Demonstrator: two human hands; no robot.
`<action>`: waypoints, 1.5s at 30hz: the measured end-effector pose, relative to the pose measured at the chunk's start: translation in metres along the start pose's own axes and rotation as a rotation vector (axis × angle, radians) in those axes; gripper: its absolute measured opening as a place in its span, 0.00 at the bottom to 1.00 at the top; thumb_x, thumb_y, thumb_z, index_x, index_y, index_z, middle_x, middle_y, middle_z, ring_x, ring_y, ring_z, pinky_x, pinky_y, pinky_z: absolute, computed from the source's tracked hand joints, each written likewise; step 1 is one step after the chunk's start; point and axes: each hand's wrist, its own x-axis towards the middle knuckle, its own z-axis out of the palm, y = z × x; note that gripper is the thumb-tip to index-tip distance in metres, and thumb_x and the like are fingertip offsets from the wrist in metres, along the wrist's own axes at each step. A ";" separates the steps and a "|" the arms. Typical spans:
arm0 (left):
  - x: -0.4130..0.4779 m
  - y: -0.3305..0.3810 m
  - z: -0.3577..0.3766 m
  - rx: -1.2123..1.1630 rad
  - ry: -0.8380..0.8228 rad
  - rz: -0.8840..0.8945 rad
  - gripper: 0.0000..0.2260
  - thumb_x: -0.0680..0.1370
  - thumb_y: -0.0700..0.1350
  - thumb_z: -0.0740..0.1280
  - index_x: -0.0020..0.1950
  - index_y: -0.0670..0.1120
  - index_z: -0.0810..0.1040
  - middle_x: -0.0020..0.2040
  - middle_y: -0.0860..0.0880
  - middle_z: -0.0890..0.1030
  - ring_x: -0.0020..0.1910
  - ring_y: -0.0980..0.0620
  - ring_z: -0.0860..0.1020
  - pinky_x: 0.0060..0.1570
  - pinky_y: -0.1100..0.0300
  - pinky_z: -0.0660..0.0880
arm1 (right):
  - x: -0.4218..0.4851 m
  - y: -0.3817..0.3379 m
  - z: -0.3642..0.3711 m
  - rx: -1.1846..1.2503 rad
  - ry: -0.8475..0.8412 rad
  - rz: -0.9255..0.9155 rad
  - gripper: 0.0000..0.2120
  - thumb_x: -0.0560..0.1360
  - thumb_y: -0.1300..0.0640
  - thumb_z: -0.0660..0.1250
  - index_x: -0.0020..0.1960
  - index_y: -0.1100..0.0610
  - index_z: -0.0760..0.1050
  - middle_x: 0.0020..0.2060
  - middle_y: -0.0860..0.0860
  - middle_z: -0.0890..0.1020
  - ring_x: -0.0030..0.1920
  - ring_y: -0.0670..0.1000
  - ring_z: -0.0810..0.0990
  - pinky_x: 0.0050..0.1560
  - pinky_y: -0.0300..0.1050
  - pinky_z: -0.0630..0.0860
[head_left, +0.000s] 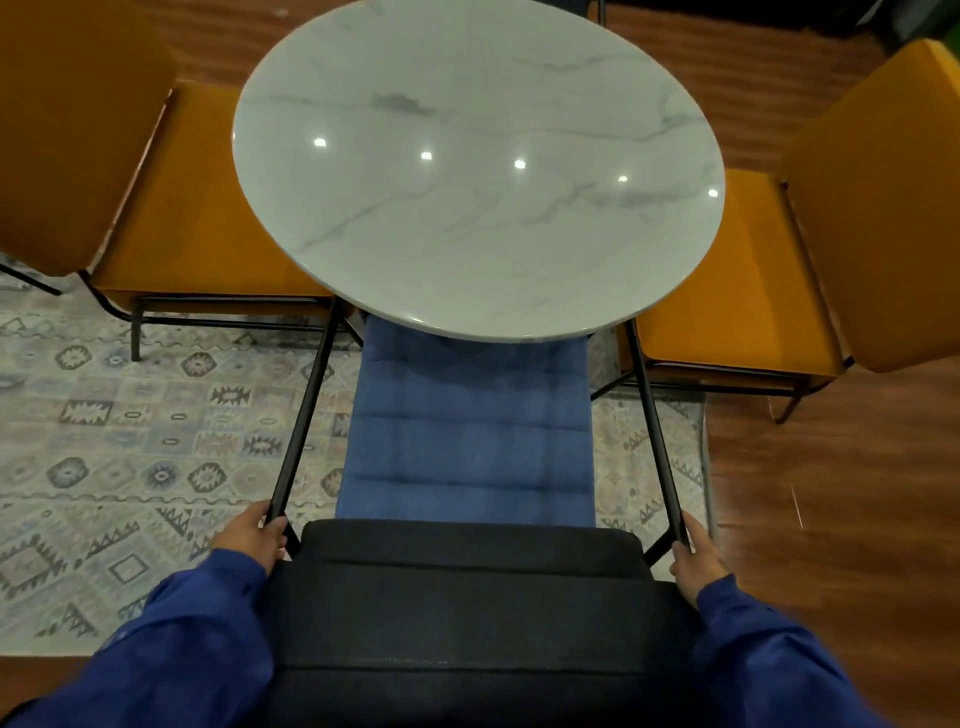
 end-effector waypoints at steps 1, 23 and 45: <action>0.000 0.000 0.000 0.016 0.006 0.011 0.15 0.79 0.35 0.59 0.65 0.34 0.70 0.33 0.41 0.75 0.30 0.45 0.71 0.33 0.55 0.72 | -0.001 -0.002 0.000 -0.005 0.000 -0.007 0.25 0.80 0.64 0.56 0.75 0.52 0.60 0.62 0.66 0.75 0.49 0.57 0.72 0.61 0.58 0.72; 0.003 -0.003 -0.002 -0.015 -0.053 0.021 0.12 0.79 0.35 0.58 0.62 0.34 0.71 0.31 0.43 0.73 0.28 0.48 0.70 0.24 0.67 0.71 | 0.010 0.002 0.005 -0.006 -0.003 0.047 0.26 0.79 0.67 0.57 0.75 0.54 0.60 0.55 0.64 0.73 0.51 0.58 0.71 0.46 0.50 0.71; 0.006 -0.064 0.020 0.205 0.018 0.134 0.15 0.78 0.38 0.61 0.64 0.38 0.71 0.52 0.28 0.79 0.50 0.29 0.77 0.55 0.40 0.75 | -0.049 0.059 0.015 0.050 0.100 -0.001 0.23 0.80 0.63 0.56 0.74 0.60 0.61 0.65 0.69 0.72 0.64 0.69 0.71 0.67 0.57 0.65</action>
